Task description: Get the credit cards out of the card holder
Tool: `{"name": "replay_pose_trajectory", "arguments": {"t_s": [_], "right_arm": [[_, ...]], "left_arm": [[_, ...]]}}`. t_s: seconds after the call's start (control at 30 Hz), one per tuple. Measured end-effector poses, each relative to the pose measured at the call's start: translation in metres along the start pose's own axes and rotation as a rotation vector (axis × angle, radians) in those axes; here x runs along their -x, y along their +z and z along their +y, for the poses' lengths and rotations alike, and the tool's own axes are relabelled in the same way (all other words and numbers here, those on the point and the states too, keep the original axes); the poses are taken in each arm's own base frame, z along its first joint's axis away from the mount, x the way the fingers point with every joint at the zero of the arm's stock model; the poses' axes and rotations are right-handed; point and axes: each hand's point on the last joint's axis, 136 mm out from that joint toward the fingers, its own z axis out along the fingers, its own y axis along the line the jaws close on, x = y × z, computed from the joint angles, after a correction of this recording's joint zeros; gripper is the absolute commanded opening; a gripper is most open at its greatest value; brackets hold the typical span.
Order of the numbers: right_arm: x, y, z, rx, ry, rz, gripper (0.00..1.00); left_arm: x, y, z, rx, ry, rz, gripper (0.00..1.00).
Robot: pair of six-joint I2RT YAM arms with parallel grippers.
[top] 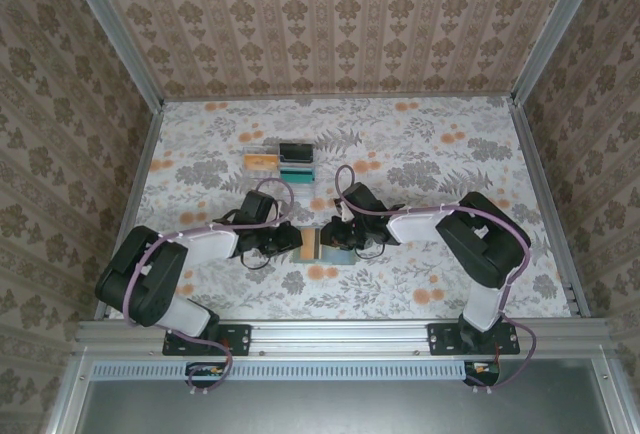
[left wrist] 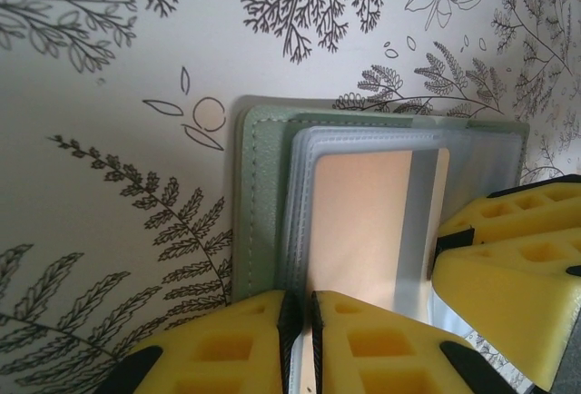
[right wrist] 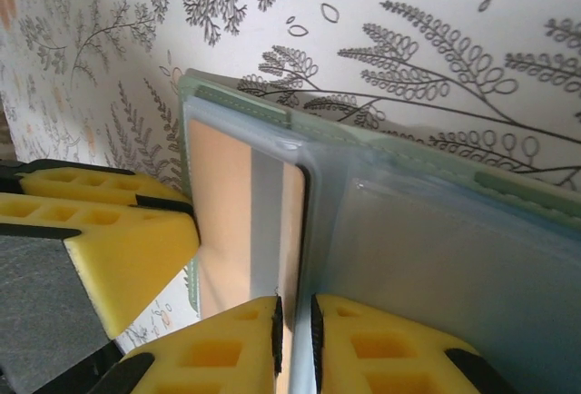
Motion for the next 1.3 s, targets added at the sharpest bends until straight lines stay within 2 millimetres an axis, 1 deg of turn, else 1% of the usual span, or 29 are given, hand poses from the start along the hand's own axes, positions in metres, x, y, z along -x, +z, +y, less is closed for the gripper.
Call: {"name": "replay_pose_trajectory", "arguments": {"t_s": [0.07, 0.17, 0.23, 0.27, 0.3, 0.37, 0.4, 0.53, 0.77, 0.87, 0.93, 1.0, 1.1, 1.2, 1.3], "right_arm": [[0.001, 0.001, 0.002, 0.008, 0.0, -0.002, 0.19], [0.001, 0.001, 0.001, 0.009, 0.006, 0.0, 0.13], [0.001, 0.002, -0.001, 0.006, 0.015, 0.002, 0.13], [0.001, 0.002, -0.001, 0.007, 0.016, 0.002, 0.11], [0.001, 0.002, -0.001, 0.006, 0.019, 0.002, 0.06], [0.001, 0.002, -0.001, 0.006, 0.025, 0.001, 0.0], [0.001, 0.002, -0.001, 0.007, 0.026, 0.001, 0.0], [0.001, 0.002, -0.002, 0.011, 0.029, -0.004, 0.0], [-0.002, -0.011, -0.009, 0.013, 0.038, -0.02, 0.0], [-0.001, -0.013, -0.01, 0.013, 0.042, -0.024, 0.0], [-0.001, -0.013, -0.01, 0.013, 0.042, -0.024, 0.18], [-0.001, -0.013, -0.01, 0.015, 0.042, -0.024, 0.28], [0.001, -0.013, -0.005, 0.035, 0.043, -0.031, 0.28], [0.003, -0.01, -0.003, 0.049, 0.048, -0.037, 0.26], [0.003, -0.006, -0.005, 0.053, 0.055, -0.034, 0.21]], "left_arm": [[0.0, 0.0, 0.0, -0.001, 0.002, 0.0, 0.16], [0.0, 0.0, 0.0, -0.001, 0.001, 0.0, 0.16], [0.0, 0.0, 0.0, 0.0, 0.001, 0.0, 0.16], [0.0, 0.0, 0.0, 0.0, 0.001, 0.0, 0.16], [0.0, 0.0, 0.0, 0.0, 0.001, 0.0, 0.15], [0.0, 0.0, 0.0, 0.003, 0.0, -0.001, 0.13], [0.0, 0.0, 0.0, 0.004, 0.0, -0.003, 0.09], [0.001, -0.002, 0.001, 0.012, 0.0, -0.009, 0.06], [-0.002, -0.002, 0.005, 0.036, -0.005, -0.007, 0.05], [-0.002, -0.002, 0.006, 0.038, -0.003, -0.008, 0.05], [-0.002, -0.002, 0.005, 0.038, -0.003, -0.008, 0.05], [-0.002, -0.002, 0.005, 0.038, -0.003, -0.008, 0.04], [-0.002, -0.002, 0.005, 0.039, -0.001, -0.007, 0.04], [-0.002, -0.001, 0.005, 0.042, 0.002, -0.009, 0.03], [-0.002, -0.001, 0.005, 0.042, 0.002, -0.009, 0.03]]}}
